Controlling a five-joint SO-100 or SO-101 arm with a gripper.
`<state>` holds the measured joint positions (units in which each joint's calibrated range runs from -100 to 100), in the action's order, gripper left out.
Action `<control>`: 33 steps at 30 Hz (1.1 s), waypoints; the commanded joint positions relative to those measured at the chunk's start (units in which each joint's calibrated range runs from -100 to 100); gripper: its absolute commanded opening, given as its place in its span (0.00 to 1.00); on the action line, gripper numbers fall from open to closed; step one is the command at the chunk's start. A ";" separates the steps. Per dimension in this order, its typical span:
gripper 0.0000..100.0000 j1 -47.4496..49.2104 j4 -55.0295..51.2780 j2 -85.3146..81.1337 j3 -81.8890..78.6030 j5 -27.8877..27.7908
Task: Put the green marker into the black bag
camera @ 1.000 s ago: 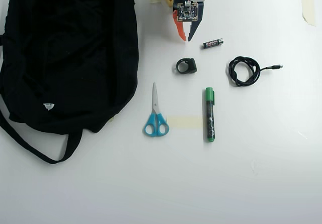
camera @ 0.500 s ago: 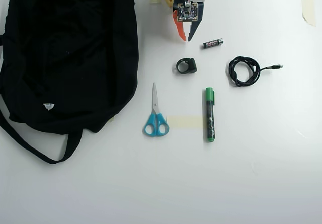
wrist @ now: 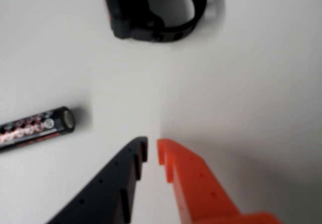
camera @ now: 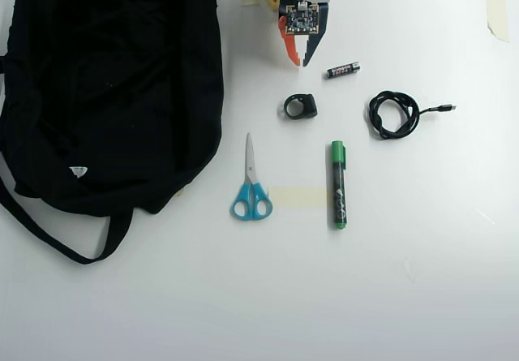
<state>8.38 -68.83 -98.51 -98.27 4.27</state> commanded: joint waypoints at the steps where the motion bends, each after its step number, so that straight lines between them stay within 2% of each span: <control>1: 0.02 0.08 -1.89 -0.91 -1.10 -0.18; 16: 0.02 0.60 -0.85 -0.91 -1.10 0.34; 27: 0.02 0.67 8.71 -0.66 6.90 0.39; 33: 0.03 1.72 20.68 4.07 10.13 0.39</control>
<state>9.11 -54.23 -97.43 -92.22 4.57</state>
